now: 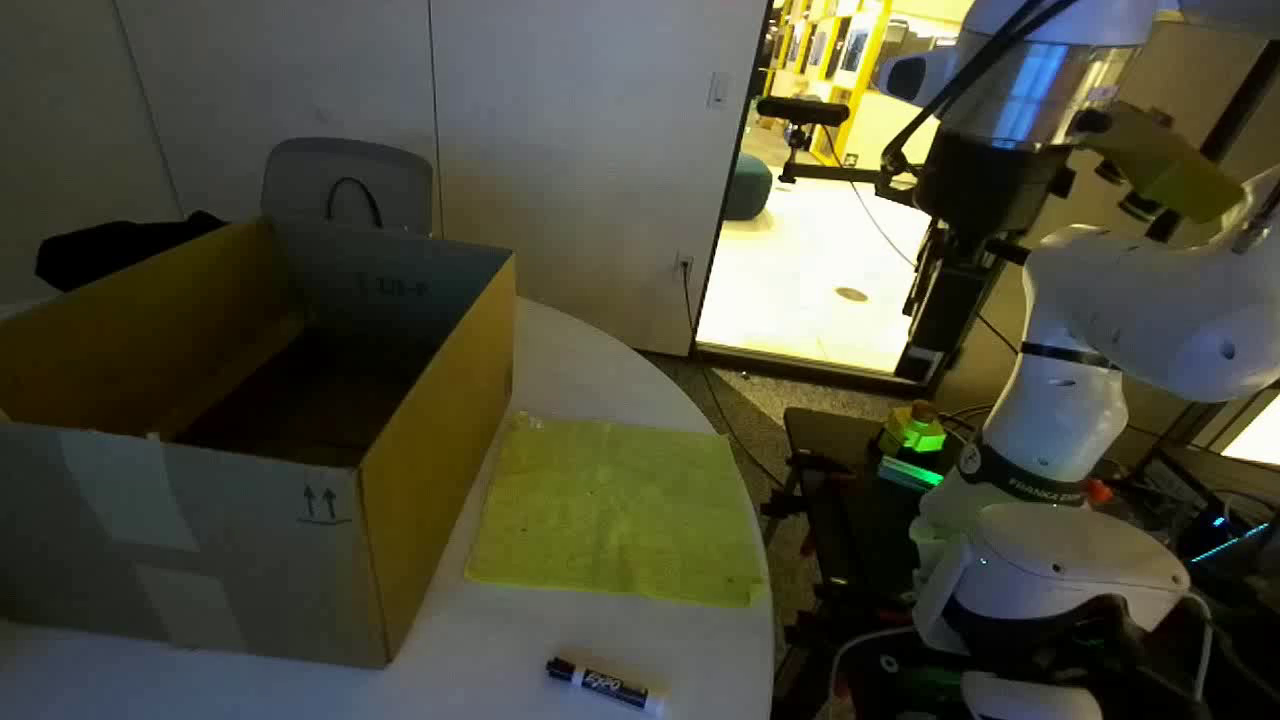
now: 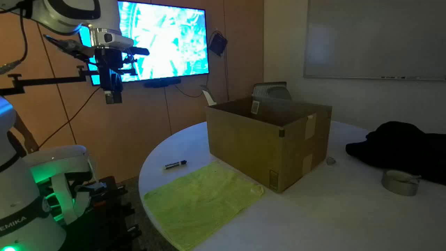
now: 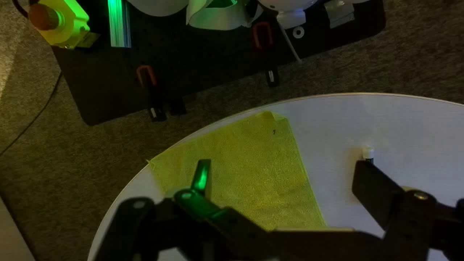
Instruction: Put the marker on the towel, fold the towel with the marker in it, and then put the folded towel in the box
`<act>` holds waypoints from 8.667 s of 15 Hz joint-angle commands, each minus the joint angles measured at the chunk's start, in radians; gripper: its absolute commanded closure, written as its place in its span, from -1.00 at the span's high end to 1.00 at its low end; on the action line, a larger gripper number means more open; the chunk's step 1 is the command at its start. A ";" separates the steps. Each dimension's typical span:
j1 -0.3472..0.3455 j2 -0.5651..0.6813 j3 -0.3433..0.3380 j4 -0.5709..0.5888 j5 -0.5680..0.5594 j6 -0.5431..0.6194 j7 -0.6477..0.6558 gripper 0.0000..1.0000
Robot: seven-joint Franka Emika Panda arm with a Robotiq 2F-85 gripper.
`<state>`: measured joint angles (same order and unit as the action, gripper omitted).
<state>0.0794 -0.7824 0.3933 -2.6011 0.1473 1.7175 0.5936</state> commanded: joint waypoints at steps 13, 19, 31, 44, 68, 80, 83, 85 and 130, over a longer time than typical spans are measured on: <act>0.005 0.487 0.184 -0.100 -0.045 0.733 -0.021 1.00; -0.104 0.855 0.274 0.036 -0.365 0.908 0.076 1.00; 0.270 1.362 -0.151 0.499 -0.507 0.861 0.022 1.00; 0.373 1.372 -0.297 0.477 -0.364 0.914 -0.033 1.00; 0.240 1.344 -0.286 0.342 -0.170 0.929 -0.214 0.69; 0.256 1.303 -0.285 0.330 -0.178 0.892 -0.230 -0.68; 0.276 1.247 -0.310 0.279 -0.196 0.909 -0.190 -0.70; 0.289 1.177 -0.337 0.210 -0.212 0.931 -0.153 -0.71; 0.186 1.127 -0.434 0.126 -0.634 1.023 -0.079 0.98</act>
<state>0.2910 0.3339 -0.0942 -2.4597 -0.5380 2.6623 0.6160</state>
